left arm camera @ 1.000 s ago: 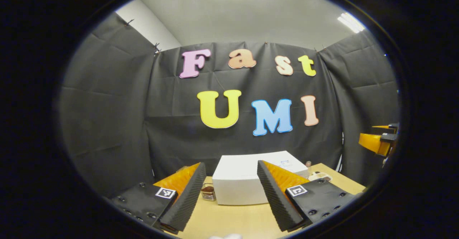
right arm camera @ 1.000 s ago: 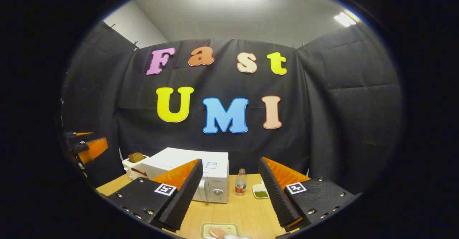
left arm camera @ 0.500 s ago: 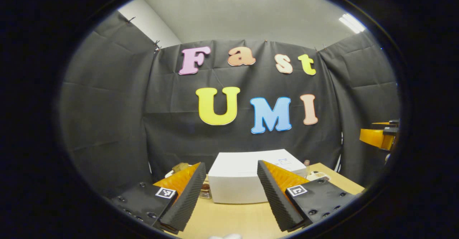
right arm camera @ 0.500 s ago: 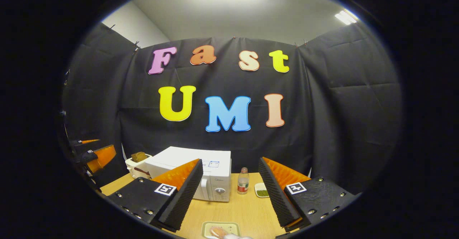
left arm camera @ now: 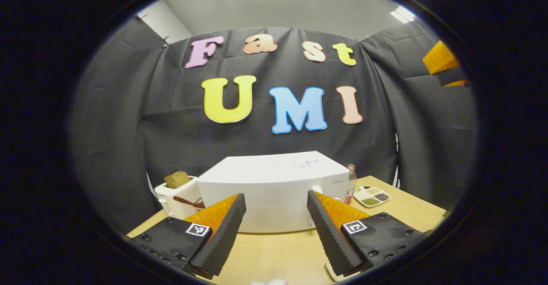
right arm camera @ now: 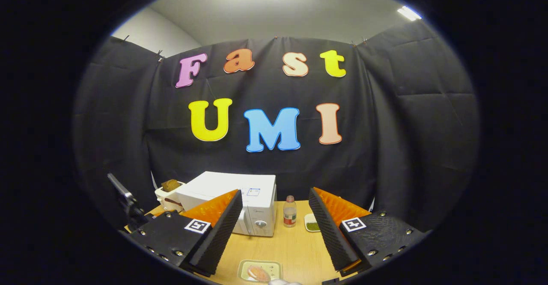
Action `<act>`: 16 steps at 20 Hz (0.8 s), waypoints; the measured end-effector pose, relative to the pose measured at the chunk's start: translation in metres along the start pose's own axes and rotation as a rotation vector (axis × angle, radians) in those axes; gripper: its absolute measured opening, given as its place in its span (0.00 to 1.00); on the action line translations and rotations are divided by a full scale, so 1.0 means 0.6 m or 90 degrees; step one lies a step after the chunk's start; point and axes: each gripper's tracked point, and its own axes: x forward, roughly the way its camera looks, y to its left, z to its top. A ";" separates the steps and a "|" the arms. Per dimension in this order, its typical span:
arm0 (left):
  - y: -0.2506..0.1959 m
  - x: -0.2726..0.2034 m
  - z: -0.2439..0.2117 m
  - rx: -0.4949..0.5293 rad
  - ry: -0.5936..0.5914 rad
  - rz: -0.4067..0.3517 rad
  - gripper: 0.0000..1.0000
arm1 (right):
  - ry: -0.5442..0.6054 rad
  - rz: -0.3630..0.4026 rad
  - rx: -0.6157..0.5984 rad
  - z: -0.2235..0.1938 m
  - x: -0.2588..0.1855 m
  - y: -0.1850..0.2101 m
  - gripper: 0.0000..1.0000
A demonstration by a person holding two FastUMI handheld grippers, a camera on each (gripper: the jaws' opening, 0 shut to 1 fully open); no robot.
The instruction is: Open the microwave oven with the left hand, put the food in, and close the microwave oven.
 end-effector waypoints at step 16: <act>-0.154 0.278 -0.153 -0.021 0.041 -0.026 1.00 | 0.072 -0.025 -0.019 -0.034 0.034 -0.068 0.95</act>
